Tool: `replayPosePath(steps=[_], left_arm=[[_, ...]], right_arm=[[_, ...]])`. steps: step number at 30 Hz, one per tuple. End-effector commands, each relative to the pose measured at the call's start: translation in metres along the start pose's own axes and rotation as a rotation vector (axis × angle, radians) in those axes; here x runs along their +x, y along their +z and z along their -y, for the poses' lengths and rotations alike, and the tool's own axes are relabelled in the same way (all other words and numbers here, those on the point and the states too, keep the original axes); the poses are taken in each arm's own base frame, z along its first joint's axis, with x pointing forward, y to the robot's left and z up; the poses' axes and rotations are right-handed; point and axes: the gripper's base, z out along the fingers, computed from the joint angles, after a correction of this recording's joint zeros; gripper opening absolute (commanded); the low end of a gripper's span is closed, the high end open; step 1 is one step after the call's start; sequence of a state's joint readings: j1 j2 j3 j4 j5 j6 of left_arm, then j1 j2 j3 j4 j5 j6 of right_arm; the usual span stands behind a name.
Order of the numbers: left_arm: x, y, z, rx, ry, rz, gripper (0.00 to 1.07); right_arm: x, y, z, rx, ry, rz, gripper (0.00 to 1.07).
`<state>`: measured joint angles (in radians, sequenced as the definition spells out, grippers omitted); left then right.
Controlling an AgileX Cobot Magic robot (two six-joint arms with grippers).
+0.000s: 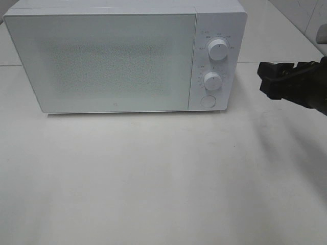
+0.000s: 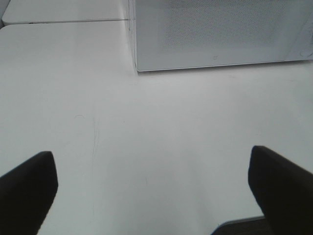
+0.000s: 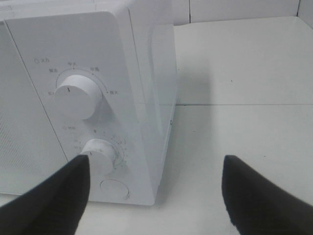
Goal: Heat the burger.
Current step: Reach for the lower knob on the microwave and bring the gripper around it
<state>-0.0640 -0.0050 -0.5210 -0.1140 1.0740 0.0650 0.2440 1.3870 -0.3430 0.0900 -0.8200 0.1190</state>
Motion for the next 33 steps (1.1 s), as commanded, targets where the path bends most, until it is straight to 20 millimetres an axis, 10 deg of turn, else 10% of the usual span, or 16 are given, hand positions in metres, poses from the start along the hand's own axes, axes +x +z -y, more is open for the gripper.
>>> replayPosePath(steps=[1, 33], left_arm=[[0.002, -0.001, 0.001, 0.005, -0.011, 0.014, 0.98], [0.002, -0.001, 0.001, 0.005, -0.011, 0.014, 0.98]], right_arm=[[0.004, 0.003, -0.006, 0.01, -0.026, 0.015, 0.74], [0.053, 0.049, -0.079, 0.166, -0.108, 0.043, 0.74]])
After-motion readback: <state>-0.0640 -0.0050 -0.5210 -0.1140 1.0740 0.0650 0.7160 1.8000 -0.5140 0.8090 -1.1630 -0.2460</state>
